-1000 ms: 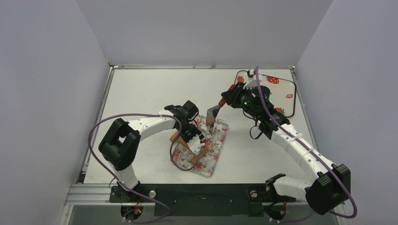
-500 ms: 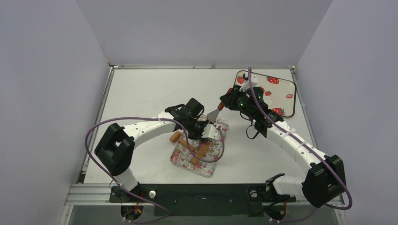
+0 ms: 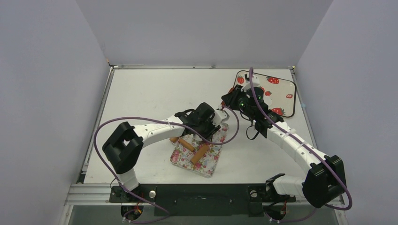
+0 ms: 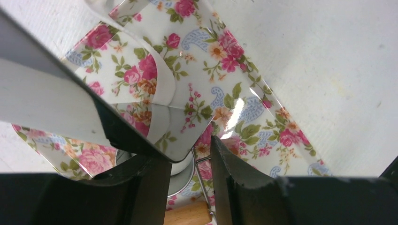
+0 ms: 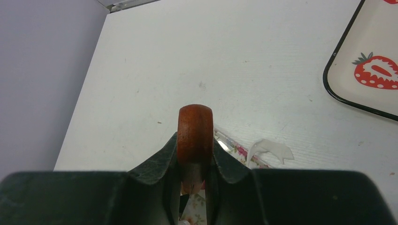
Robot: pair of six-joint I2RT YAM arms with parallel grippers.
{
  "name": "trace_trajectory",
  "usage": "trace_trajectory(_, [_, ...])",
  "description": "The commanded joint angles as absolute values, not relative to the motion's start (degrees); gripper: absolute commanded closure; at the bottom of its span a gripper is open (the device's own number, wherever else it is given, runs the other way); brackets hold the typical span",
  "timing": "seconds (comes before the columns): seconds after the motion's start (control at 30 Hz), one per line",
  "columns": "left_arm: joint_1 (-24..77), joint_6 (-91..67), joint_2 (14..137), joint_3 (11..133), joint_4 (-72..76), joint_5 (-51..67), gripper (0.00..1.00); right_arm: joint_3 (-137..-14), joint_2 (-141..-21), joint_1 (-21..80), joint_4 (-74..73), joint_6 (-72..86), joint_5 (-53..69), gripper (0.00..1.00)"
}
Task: Roll out the dumpling wrappers from the dough
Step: Remove the dumpling wrapper from the work surface.
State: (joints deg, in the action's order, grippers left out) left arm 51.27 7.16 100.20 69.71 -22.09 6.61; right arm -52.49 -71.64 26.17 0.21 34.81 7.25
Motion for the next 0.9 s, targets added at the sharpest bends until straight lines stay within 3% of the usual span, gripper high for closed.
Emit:
trace_trajectory(0.0, [53.1,-2.6,99.4,68.6,-19.3,-2.6,0.68,-51.6,-69.8,25.2,2.1,33.5,4.6,1.00])
trace_trajectory(0.27, [55.4,-7.2,98.5,66.4,-20.7,-9.1,0.67,-51.9,-70.2,24.7,1.9,32.9,4.8,1.00])
trace_trajectory(0.53, [55.9,-0.6,100.2,62.7,-13.6,-12.0,0.66,-52.2,-70.1,24.5,1.8,32.6,4.9,1.00])
trace_trajectory(0.6, [55.8,-0.4,101.6,62.5,-13.0,-12.8,0.69,-52.3,-70.1,24.5,1.8,32.6,4.7,1.00])
trace_trajectory(0.67, [55.8,1.5,102.4,62.7,-11.9,-13.0,0.84,-52.3,-70.0,24.4,1.7,32.3,4.2,1.00])
trace_trajectory(0.7, [55.8,3.5,102.5,62.7,-11.5,-11.8,0.96,-52.3,-69.9,24.4,1.5,32.2,3.9,1.00])
trace_trajectory(0.73, [56.0,4.6,102.3,62.5,-11.1,-10.7,1.00,-52.4,-69.8,24.4,1.3,31.7,2.9,1.00])
trace_trajectory(0.87, [55.8,12.9,100.6,61.9,-12.9,-3.4,1.00,-53.9,-69.4,24.2,-1.7,28.7,-0.5,1.00])
